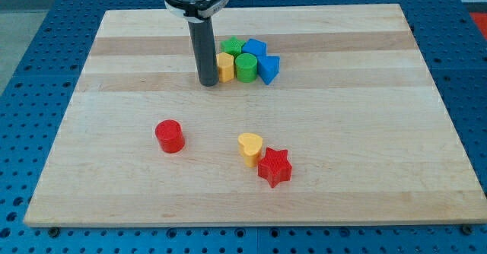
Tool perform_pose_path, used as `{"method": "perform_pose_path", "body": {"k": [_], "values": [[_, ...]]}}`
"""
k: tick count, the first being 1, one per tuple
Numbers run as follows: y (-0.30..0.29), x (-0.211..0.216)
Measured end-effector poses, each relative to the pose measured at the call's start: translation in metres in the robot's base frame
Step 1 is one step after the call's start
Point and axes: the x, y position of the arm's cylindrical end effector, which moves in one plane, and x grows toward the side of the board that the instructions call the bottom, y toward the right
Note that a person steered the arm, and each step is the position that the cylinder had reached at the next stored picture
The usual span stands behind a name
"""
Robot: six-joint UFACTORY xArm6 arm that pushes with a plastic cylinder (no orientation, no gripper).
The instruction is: Place the red circle diagonal to the yellow heart
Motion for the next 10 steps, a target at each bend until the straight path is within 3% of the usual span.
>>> {"method": "perform_pose_path", "body": {"k": [2, 5, 7, 9, 10], "values": [[-0.009, 0.023], [0.023, 0.069], [0.023, 0.122], [-0.019, 0.155], [-0.061, 0.146]]}}
